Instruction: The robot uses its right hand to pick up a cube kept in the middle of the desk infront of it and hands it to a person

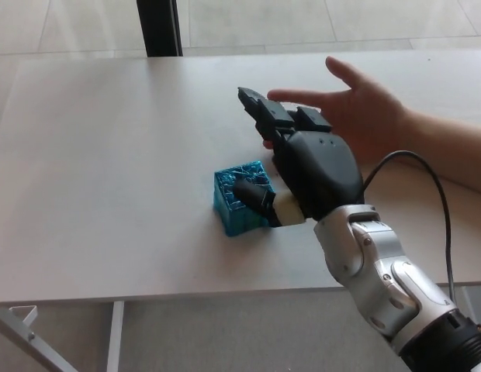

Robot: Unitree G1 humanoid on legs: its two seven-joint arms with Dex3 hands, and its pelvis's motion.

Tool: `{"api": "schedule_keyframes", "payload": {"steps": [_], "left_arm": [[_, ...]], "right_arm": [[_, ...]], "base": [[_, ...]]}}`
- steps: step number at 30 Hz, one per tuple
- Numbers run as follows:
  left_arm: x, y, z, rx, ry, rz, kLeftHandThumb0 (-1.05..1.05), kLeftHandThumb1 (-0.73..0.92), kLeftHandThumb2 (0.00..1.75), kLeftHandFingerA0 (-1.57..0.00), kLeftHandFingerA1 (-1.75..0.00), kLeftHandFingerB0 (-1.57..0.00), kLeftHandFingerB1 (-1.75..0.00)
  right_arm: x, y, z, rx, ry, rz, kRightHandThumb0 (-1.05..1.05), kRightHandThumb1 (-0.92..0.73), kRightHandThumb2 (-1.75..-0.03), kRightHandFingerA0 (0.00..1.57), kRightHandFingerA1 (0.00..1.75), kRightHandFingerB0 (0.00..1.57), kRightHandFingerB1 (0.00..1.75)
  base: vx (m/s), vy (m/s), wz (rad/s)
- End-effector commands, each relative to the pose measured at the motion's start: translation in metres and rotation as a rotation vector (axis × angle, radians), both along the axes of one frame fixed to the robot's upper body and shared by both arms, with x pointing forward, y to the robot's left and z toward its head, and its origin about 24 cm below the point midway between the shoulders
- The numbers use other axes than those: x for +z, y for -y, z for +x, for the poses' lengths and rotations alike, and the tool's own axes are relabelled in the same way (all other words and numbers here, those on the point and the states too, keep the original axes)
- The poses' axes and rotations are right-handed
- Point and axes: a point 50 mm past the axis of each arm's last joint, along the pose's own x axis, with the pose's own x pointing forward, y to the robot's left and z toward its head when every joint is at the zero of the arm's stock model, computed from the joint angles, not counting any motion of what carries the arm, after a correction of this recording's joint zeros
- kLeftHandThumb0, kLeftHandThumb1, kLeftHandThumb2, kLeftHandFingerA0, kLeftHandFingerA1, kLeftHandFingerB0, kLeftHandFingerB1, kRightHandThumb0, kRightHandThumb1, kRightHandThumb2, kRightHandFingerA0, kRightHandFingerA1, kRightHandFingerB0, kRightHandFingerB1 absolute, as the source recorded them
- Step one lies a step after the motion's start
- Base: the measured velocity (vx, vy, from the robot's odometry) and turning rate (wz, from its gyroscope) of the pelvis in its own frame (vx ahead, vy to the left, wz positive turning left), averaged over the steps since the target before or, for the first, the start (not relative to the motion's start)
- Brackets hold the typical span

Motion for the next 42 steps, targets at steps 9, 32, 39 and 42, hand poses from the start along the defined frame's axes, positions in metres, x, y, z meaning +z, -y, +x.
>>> {"api": "schedule_keyframes", "payload": {"steps": [9,32,39,42], "left_arm": [[0.004,-0.002,0.008,-0.044,-0.023,0.026,-0.69,0.70,0.61,-0.67,-0.59,-0.54,-0.40],[0.006,-0.003,0.012,-0.047,-0.004,0.024,-0.70,0.70,0.61,-0.68,-0.57,-0.53,-0.39],[0.008,-0.004,0.013,-0.053,0.007,0.027,-0.71,0.70,0.61,-0.71,-0.59,-0.59,-0.41],[0.009,-0.005,0.013,-0.064,-0.002,0.029,-0.71,0.72,0.62,-0.68,-0.57,-0.57,-0.40]], "right_arm": [[-0.012,-0.022,0.004,0.138,-0.463,-0.484,-1.03,-0.73,-1.15,0.38,0.77,0.03,0.30],[-0.027,-0.016,0.008,-0.019,-0.499,-0.863,-0.78,-0.68,-0.61,0.92,1.22,0.22,0.39],[-0.017,-0.008,0.007,0.036,-0.635,-0.956,-0.95,-0.71,-0.61,0.52,0.83,0.12,0.39],[-0.005,0.000,0.011,0.109,-0.728,-0.884,-1.05,-0.56,-0.98,0.40,0.81,0.06,0.39]], "base": [[0.00,0.000,0.00],[0.00,0.000,0.00],[0.00,0.000,0.00],[0.00,0.000,0.00]]}}
